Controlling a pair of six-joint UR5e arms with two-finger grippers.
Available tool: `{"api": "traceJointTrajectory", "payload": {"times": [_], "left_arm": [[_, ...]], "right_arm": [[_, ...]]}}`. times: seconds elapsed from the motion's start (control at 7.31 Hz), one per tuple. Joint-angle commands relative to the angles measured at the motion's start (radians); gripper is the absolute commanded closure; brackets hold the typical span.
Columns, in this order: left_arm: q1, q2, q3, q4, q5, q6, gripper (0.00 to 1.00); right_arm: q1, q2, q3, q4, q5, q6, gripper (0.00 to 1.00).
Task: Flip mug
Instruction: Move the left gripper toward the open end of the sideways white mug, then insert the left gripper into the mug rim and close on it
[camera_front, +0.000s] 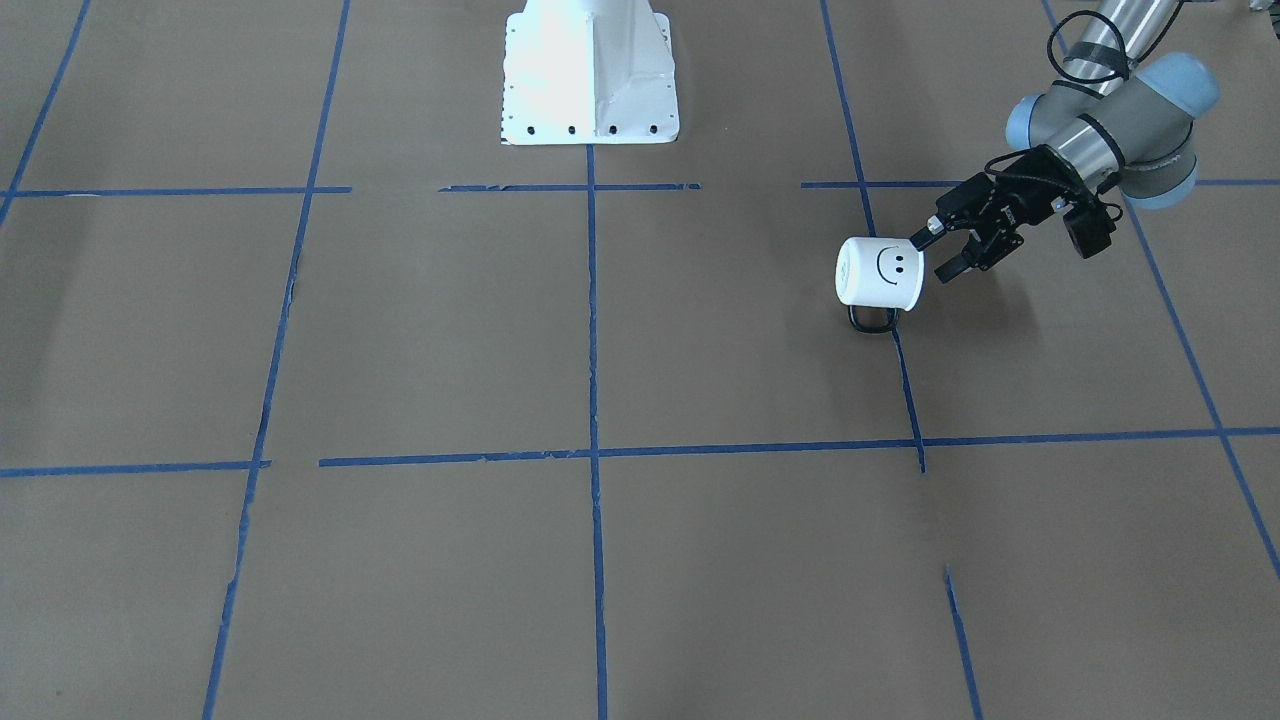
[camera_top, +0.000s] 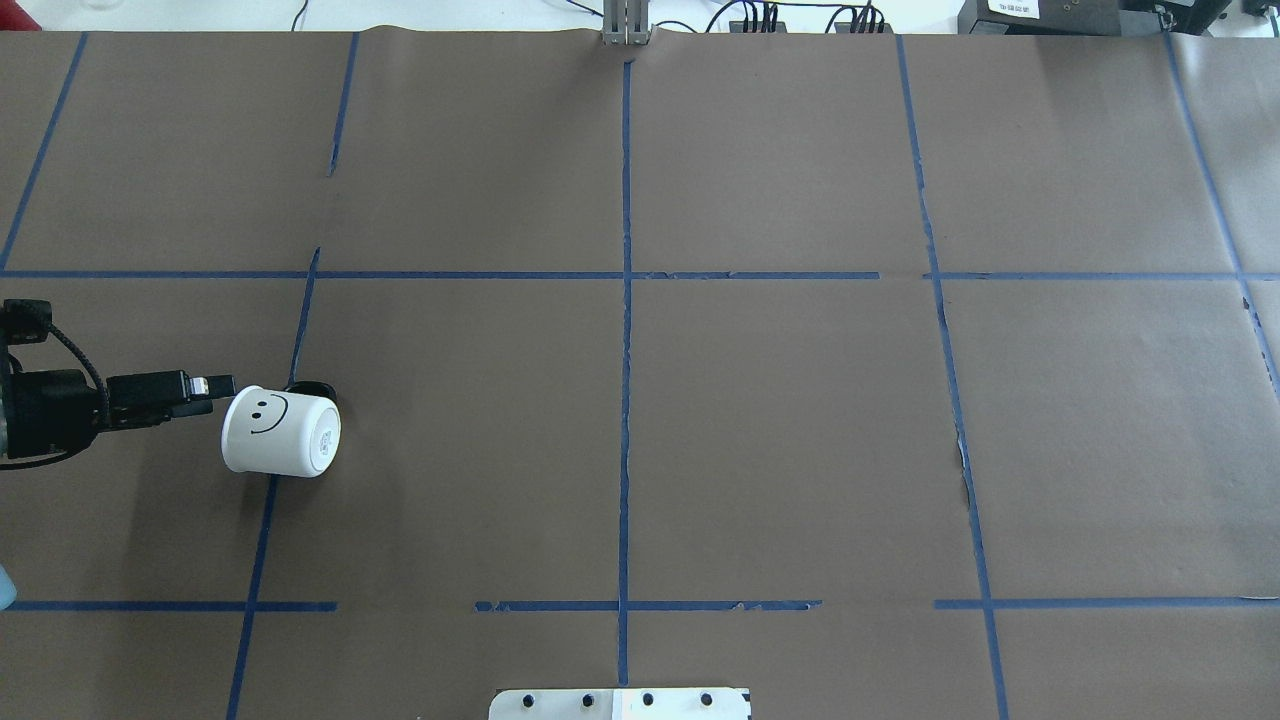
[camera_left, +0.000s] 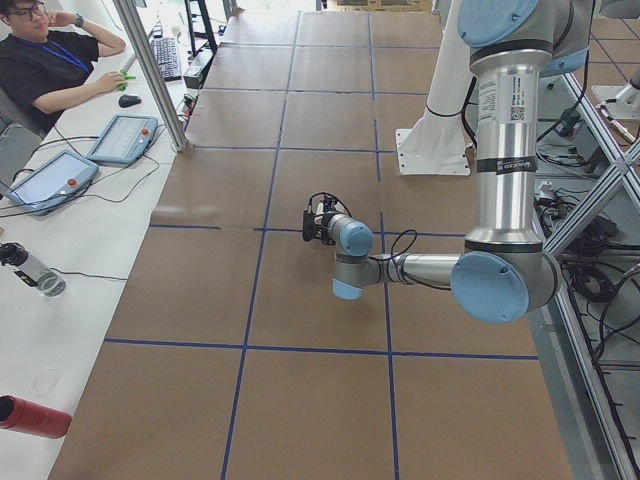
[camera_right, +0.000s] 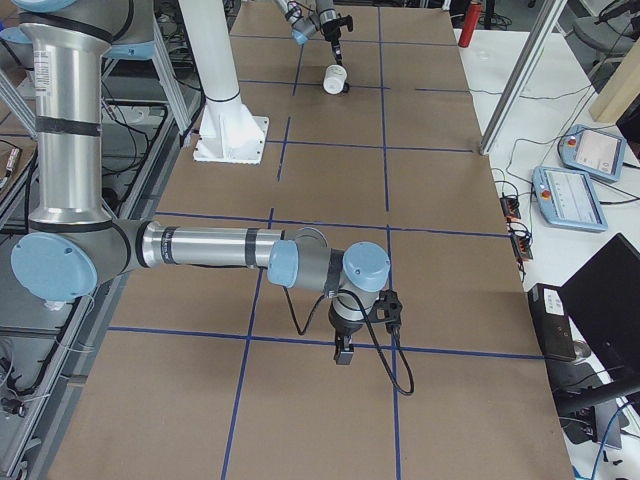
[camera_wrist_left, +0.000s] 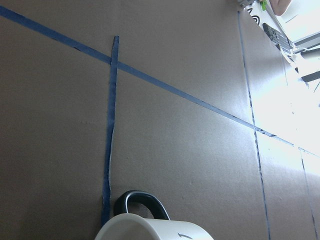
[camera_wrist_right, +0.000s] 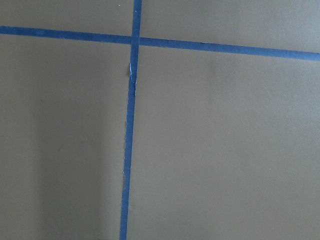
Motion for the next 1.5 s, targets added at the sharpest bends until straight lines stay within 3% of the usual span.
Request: {"api": "traceJointTrajectory", "payload": {"times": [0.0,0.27,0.41,0.55,0.68,0.82,1.09,1.37], "left_arm": [[0.026,-0.027,0.041,-0.044,0.003,-0.003,0.00],[0.032,-0.056,0.047,-0.045,0.003,-0.039,0.00],[0.032,-0.063,0.047,-0.049,0.003,-0.041,0.11],[0.032,-0.067,0.047,-0.050,0.002,-0.040,0.33],[0.032,-0.070,0.049,-0.050,-0.003,-0.044,0.61],[0.035,-0.072,0.046,-0.049,-0.050,-0.063,1.00],[0.033,-0.119,0.035,-0.049,-0.101,-0.132,1.00],[0.023,-0.191,0.026,-0.029,-0.222,-0.199,1.00]], "right_arm": [[0.000,0.000,0.000,0.000,0.000,0.000,0.00],[0.000,0.000,0.000,0.000,0.000,0.000,0.00],[0.000,0.000,0.000,0.000,0.000,0.000,0.00],[0.000,0.000,0.000,0.000,0.000,0.000,0.00],[0.000,0.000,0.000,0.000,0.000,0.000,0.00],[0.000,0.000,0.000,0.000,0.000,0.000,0.00],[0.000,0.000,0.000,0.000,0.000,0.000,0.00],[0.000,0.000,0.000,0.000,0.000,0.000,0.00]]}}
